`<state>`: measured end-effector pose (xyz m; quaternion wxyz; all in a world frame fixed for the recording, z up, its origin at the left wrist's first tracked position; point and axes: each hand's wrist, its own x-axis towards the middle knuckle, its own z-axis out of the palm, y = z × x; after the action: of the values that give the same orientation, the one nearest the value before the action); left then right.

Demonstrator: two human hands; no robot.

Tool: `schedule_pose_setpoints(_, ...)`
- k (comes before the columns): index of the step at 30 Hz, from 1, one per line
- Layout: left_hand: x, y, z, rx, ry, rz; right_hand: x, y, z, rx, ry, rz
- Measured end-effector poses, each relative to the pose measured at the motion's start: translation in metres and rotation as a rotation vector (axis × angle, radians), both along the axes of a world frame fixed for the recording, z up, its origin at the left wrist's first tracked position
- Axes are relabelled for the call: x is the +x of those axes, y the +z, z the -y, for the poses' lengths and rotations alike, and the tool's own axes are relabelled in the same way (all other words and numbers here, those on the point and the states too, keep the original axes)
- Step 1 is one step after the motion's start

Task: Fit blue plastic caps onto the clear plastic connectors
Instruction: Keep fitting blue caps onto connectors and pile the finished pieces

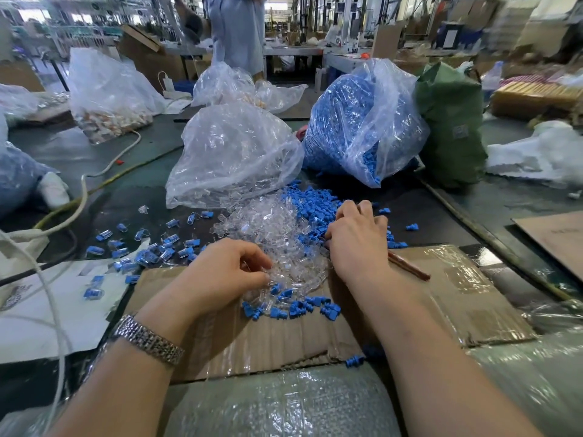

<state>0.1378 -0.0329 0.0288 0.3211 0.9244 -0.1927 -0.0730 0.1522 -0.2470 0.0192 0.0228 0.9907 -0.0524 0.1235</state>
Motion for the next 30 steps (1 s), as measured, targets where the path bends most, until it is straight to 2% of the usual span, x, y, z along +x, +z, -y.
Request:
schedule_pose_setpoints(5,0.0010,-0.0015,-0.0001,-0.010,0.022,0.010,-0.0005,0.0003,0.0026,0.080,0.058,0.039)
schedule_pose_setpoints(10,0.0022,-0.0054,0.0032,0.061,0.042,0.053,-0.0021,-0.0010,0.0011,0.044,0.083,-0.042)
schedule_pose_setpoints(14,0.0028,-0.0057,0.0055,0.103,0.036,0.071,-0.0009,-0.0024,0.0000,0.083,0.203,-0.056)
schedule_pose_setpoints(17,0.0040,-0.0055,0.0057,0.111,0.050,0.074,0.0020,-0.0035,0.0007,0.129,0.234,-0.019)
schedule_pose_setpoints(22,0.0045,-0.0062,0.0047,0.104,0.080,0.091,0.0017,-0.0034,-0.0026,0.137,0.252,-0.098)
schedule_pose_setpoints(26,0.0040,-0.0077,0.0024,-0.004,0.110,0.076,0.0012,-0.0029,-0.0019,0.114,0.240,-0.057)
schedule_pose_setpoints(30,0.0068,-0.0040,-0.0010,-0.189,0.156,0.049,0.0010,0.0009,0.0014,0.245,0.209,0.047)
